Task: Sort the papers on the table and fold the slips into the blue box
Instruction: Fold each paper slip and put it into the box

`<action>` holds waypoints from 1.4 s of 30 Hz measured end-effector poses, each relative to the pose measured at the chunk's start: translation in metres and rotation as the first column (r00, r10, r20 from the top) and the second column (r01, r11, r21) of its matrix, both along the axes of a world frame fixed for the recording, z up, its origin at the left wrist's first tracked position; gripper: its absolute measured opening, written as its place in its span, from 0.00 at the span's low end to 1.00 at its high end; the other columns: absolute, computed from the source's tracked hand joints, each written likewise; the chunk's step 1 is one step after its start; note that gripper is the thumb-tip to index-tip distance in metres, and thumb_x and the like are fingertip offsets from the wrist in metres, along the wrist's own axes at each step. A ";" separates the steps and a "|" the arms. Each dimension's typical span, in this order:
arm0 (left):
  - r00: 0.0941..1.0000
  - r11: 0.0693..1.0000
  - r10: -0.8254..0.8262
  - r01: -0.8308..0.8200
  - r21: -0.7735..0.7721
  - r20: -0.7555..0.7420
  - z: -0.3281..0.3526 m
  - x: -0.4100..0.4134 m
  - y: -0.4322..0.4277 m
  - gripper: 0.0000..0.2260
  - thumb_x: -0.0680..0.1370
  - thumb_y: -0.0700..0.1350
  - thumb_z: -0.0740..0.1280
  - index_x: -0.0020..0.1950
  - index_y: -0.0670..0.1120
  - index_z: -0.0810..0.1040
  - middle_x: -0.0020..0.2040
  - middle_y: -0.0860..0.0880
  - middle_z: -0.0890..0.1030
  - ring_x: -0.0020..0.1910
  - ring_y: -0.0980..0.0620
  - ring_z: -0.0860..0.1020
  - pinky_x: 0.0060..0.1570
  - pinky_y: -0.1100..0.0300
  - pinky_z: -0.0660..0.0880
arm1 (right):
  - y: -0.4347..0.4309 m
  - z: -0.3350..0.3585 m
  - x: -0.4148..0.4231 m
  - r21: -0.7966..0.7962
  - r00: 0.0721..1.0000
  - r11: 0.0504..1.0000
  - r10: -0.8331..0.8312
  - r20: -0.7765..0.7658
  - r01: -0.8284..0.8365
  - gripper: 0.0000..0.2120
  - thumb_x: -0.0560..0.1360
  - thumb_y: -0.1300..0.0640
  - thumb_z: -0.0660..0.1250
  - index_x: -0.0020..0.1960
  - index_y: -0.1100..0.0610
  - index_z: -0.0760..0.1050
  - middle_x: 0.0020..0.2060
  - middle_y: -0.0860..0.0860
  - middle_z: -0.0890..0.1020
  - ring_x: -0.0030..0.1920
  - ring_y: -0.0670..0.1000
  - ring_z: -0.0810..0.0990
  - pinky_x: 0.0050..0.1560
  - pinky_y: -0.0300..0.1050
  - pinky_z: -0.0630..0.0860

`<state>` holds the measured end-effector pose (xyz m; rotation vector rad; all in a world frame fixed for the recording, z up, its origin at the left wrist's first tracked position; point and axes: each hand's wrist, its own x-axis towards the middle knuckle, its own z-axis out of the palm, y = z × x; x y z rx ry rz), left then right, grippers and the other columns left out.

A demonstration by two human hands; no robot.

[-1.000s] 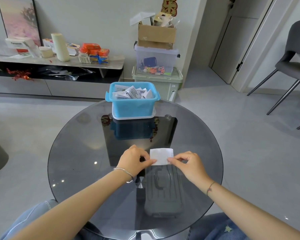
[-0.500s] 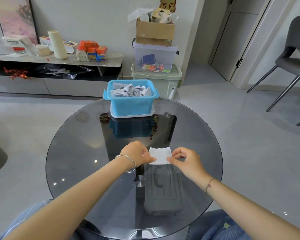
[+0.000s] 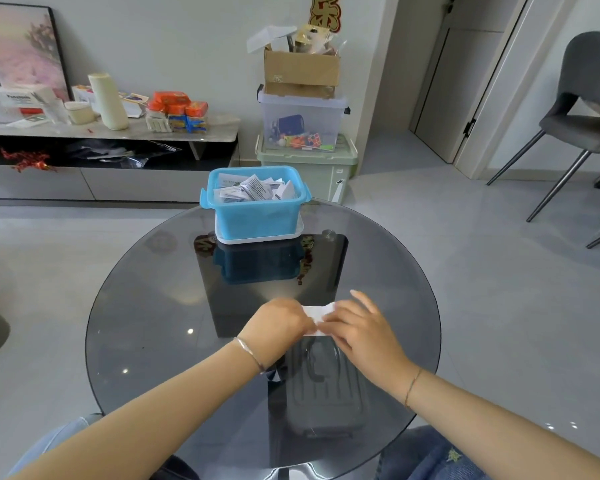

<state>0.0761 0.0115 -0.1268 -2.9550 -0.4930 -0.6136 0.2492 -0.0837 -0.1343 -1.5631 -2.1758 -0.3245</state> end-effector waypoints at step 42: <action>0.780 0.517 0.545 -0.024 -0.855 0.307 0.134 -0.051 0.090 0.09 0.76 0.41 0.70 0.54 0.40 0.81 0.40 0.49 0.83 0.32 0.59 0.81 0.38 0.67 0.79 | 0.120 0.141 -0.025 -0.412 0.509 0.895 -0.279 -0.814 -0.168 0.09 0.72 0.64 0.71 0.52 0.64 0.79 0.48 0.58 0.83 0.48 0.53 0.83 0.45 0.41 0.82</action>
